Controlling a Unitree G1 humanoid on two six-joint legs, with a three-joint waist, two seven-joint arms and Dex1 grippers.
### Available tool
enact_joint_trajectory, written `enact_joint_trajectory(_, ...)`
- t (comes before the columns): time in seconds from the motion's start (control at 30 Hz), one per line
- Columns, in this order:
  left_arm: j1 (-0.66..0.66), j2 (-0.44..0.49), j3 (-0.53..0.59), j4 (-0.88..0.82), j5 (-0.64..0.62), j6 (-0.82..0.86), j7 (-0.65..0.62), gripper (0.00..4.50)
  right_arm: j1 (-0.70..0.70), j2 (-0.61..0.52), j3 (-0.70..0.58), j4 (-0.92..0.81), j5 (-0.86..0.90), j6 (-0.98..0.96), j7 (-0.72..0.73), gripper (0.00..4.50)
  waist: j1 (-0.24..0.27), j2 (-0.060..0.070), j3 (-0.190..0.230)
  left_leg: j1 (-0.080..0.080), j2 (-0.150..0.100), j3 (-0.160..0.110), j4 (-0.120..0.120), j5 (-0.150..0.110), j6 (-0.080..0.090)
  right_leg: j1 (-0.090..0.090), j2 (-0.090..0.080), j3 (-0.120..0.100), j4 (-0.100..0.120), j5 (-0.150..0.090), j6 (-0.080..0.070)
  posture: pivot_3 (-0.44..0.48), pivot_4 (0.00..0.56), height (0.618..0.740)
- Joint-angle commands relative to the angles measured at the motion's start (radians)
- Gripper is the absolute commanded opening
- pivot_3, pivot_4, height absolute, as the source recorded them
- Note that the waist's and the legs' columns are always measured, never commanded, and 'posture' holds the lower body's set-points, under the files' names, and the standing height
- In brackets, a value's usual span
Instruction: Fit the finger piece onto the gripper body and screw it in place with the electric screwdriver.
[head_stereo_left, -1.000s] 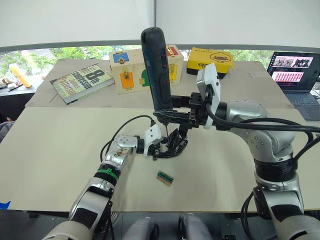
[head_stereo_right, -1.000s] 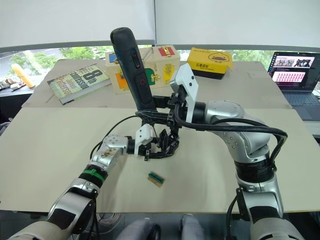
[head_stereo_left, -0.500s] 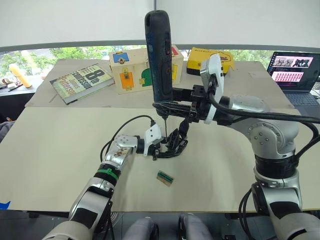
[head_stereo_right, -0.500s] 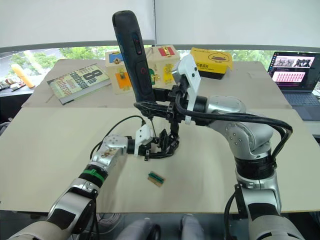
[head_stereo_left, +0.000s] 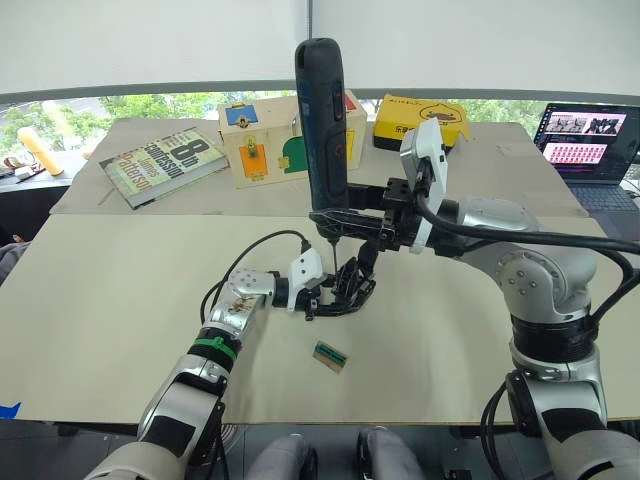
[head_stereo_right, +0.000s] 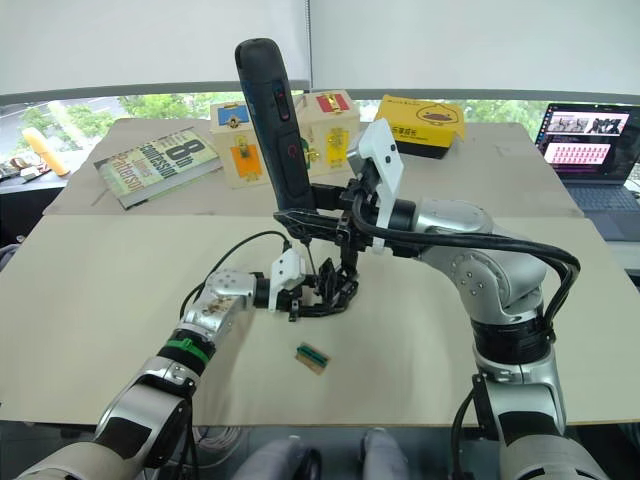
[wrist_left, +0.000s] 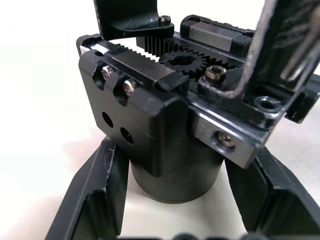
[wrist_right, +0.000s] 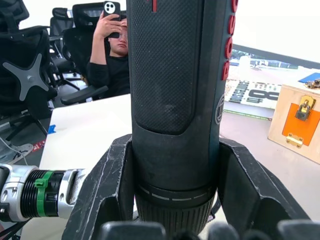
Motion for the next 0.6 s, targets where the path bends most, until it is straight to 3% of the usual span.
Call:
enact_joint_trajectory(0.03, -0.031, -0.001, 0.016, -0.033, -0.018, -0.018, -0.001, 2.28, -0.016, -0.001, -0.019, -0.047, 0.012, -0.027, 0.008, 1.89, 0.000, 0.000, 0.000, 0.000, 0.000, 0.000, 0.000, 0.000, 0.000, 0.000, 0.000, 0.000, 0.000, 0.000, 0.000, 0.000, 0.150, 0.740)
enact_joint_trajectory(0.6, -0.029, -0.002, 0.016, -0.042, -0.021, -0.013, -0.003, 2.28, -0.009, 0.002, -0.013, -0.042, -0.007, -0.043, 0.018, 1.89, 0.000, 0.000, 0.000, 0.000, 0.000, 0.000, 0.000, 0.000, 0.000, 0.000, 0.000, 0.000, 0.000, 0.000, 0.000, 0.000, 0.150, 0.740)
